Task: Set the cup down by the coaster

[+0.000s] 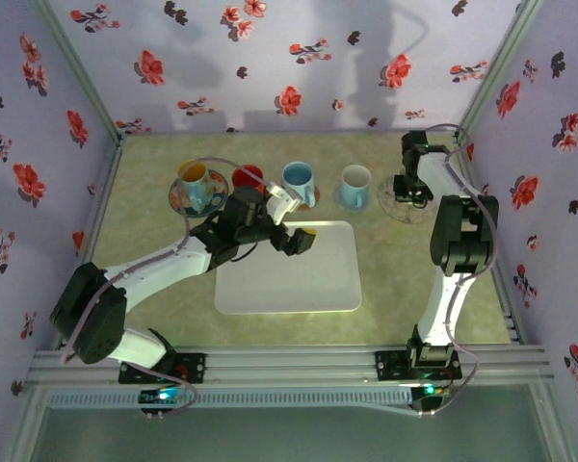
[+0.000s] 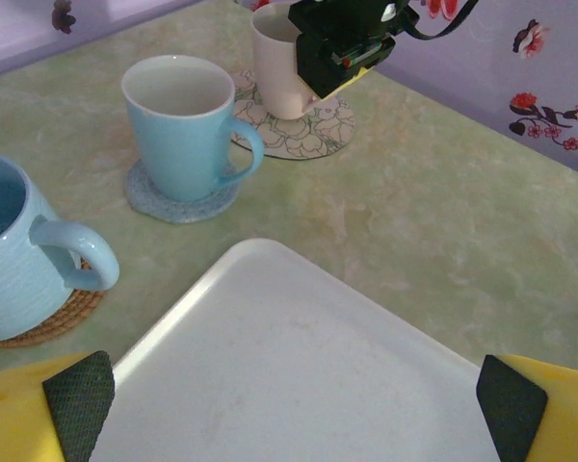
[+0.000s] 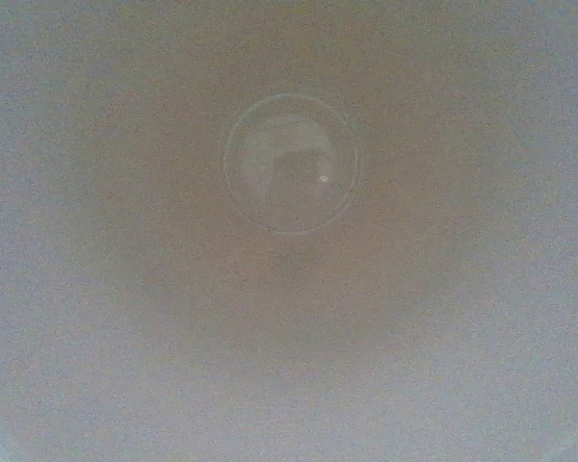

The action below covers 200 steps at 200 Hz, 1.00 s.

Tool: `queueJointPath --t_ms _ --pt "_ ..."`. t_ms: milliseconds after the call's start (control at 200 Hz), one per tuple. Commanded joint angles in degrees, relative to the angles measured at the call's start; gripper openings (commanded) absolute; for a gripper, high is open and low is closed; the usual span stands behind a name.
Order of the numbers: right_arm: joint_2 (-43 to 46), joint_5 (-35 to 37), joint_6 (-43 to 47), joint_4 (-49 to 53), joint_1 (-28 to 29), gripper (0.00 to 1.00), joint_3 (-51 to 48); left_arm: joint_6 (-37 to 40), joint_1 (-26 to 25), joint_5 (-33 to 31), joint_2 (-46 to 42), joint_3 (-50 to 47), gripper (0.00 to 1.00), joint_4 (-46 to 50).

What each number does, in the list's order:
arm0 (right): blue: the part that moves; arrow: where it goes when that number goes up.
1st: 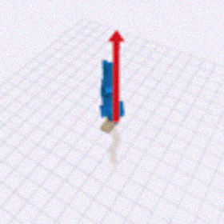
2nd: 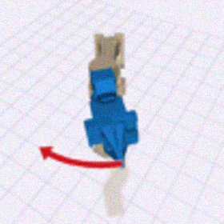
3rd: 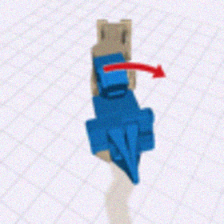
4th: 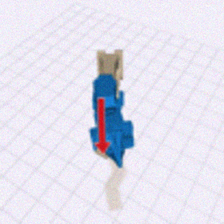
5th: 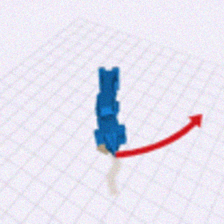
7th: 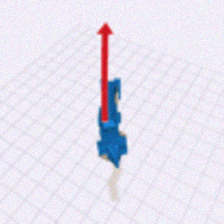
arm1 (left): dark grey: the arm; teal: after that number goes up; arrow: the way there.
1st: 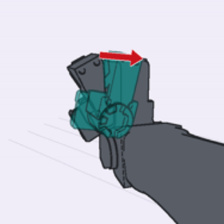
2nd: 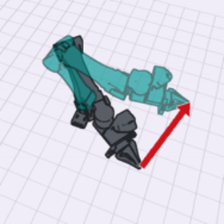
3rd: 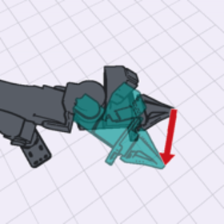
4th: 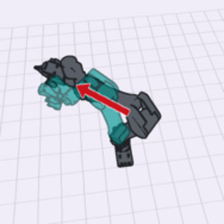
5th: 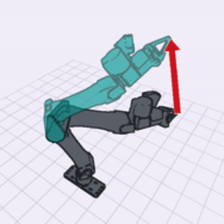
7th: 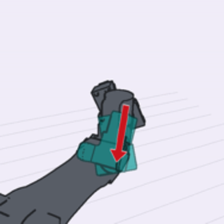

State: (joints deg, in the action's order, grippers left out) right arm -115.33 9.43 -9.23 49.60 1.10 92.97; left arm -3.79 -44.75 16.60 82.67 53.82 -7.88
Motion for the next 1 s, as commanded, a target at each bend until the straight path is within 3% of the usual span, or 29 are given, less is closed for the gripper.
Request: queueJointPath --t_ms 0,215,355,740,895,995 --pt "-0.51 -0.06 -0.6 -0.75 -0.42 0.13 1.79 1.68 -0.34 0.67 -0.41 2.07 1.0 1.28" --pt "-0.51 -0.37 -0.78 -0.75 -0.4 0.15 1.51 1.68 -0.35 0.67 -0.28 2.25 1.0 1.38" --pt "-0.51 -0.32 -0.78 -0.19 -0.49 0.25 1.78 1.68 -0.34 0.63 -0.26 2.42 1.0 1.46" --pt "1.69 -0.58 -0.87 0.89 -0.49 0.37 1.34 1.68 -0.34 0.01 -0.47 2.6 1.0 1.9" --pt "4.21 -0.94 -1.31 1.28 -0.44 0.47 0.79 3.93 -0.34 -0.65 -1.36 3.13 1.0 3.32" --pt "6.6 -1.11 -1.71 1.46 -0.49 0.58 -0.13 5.69 -0.34 -2.21 -2.7 3.31 1.0 4.71"
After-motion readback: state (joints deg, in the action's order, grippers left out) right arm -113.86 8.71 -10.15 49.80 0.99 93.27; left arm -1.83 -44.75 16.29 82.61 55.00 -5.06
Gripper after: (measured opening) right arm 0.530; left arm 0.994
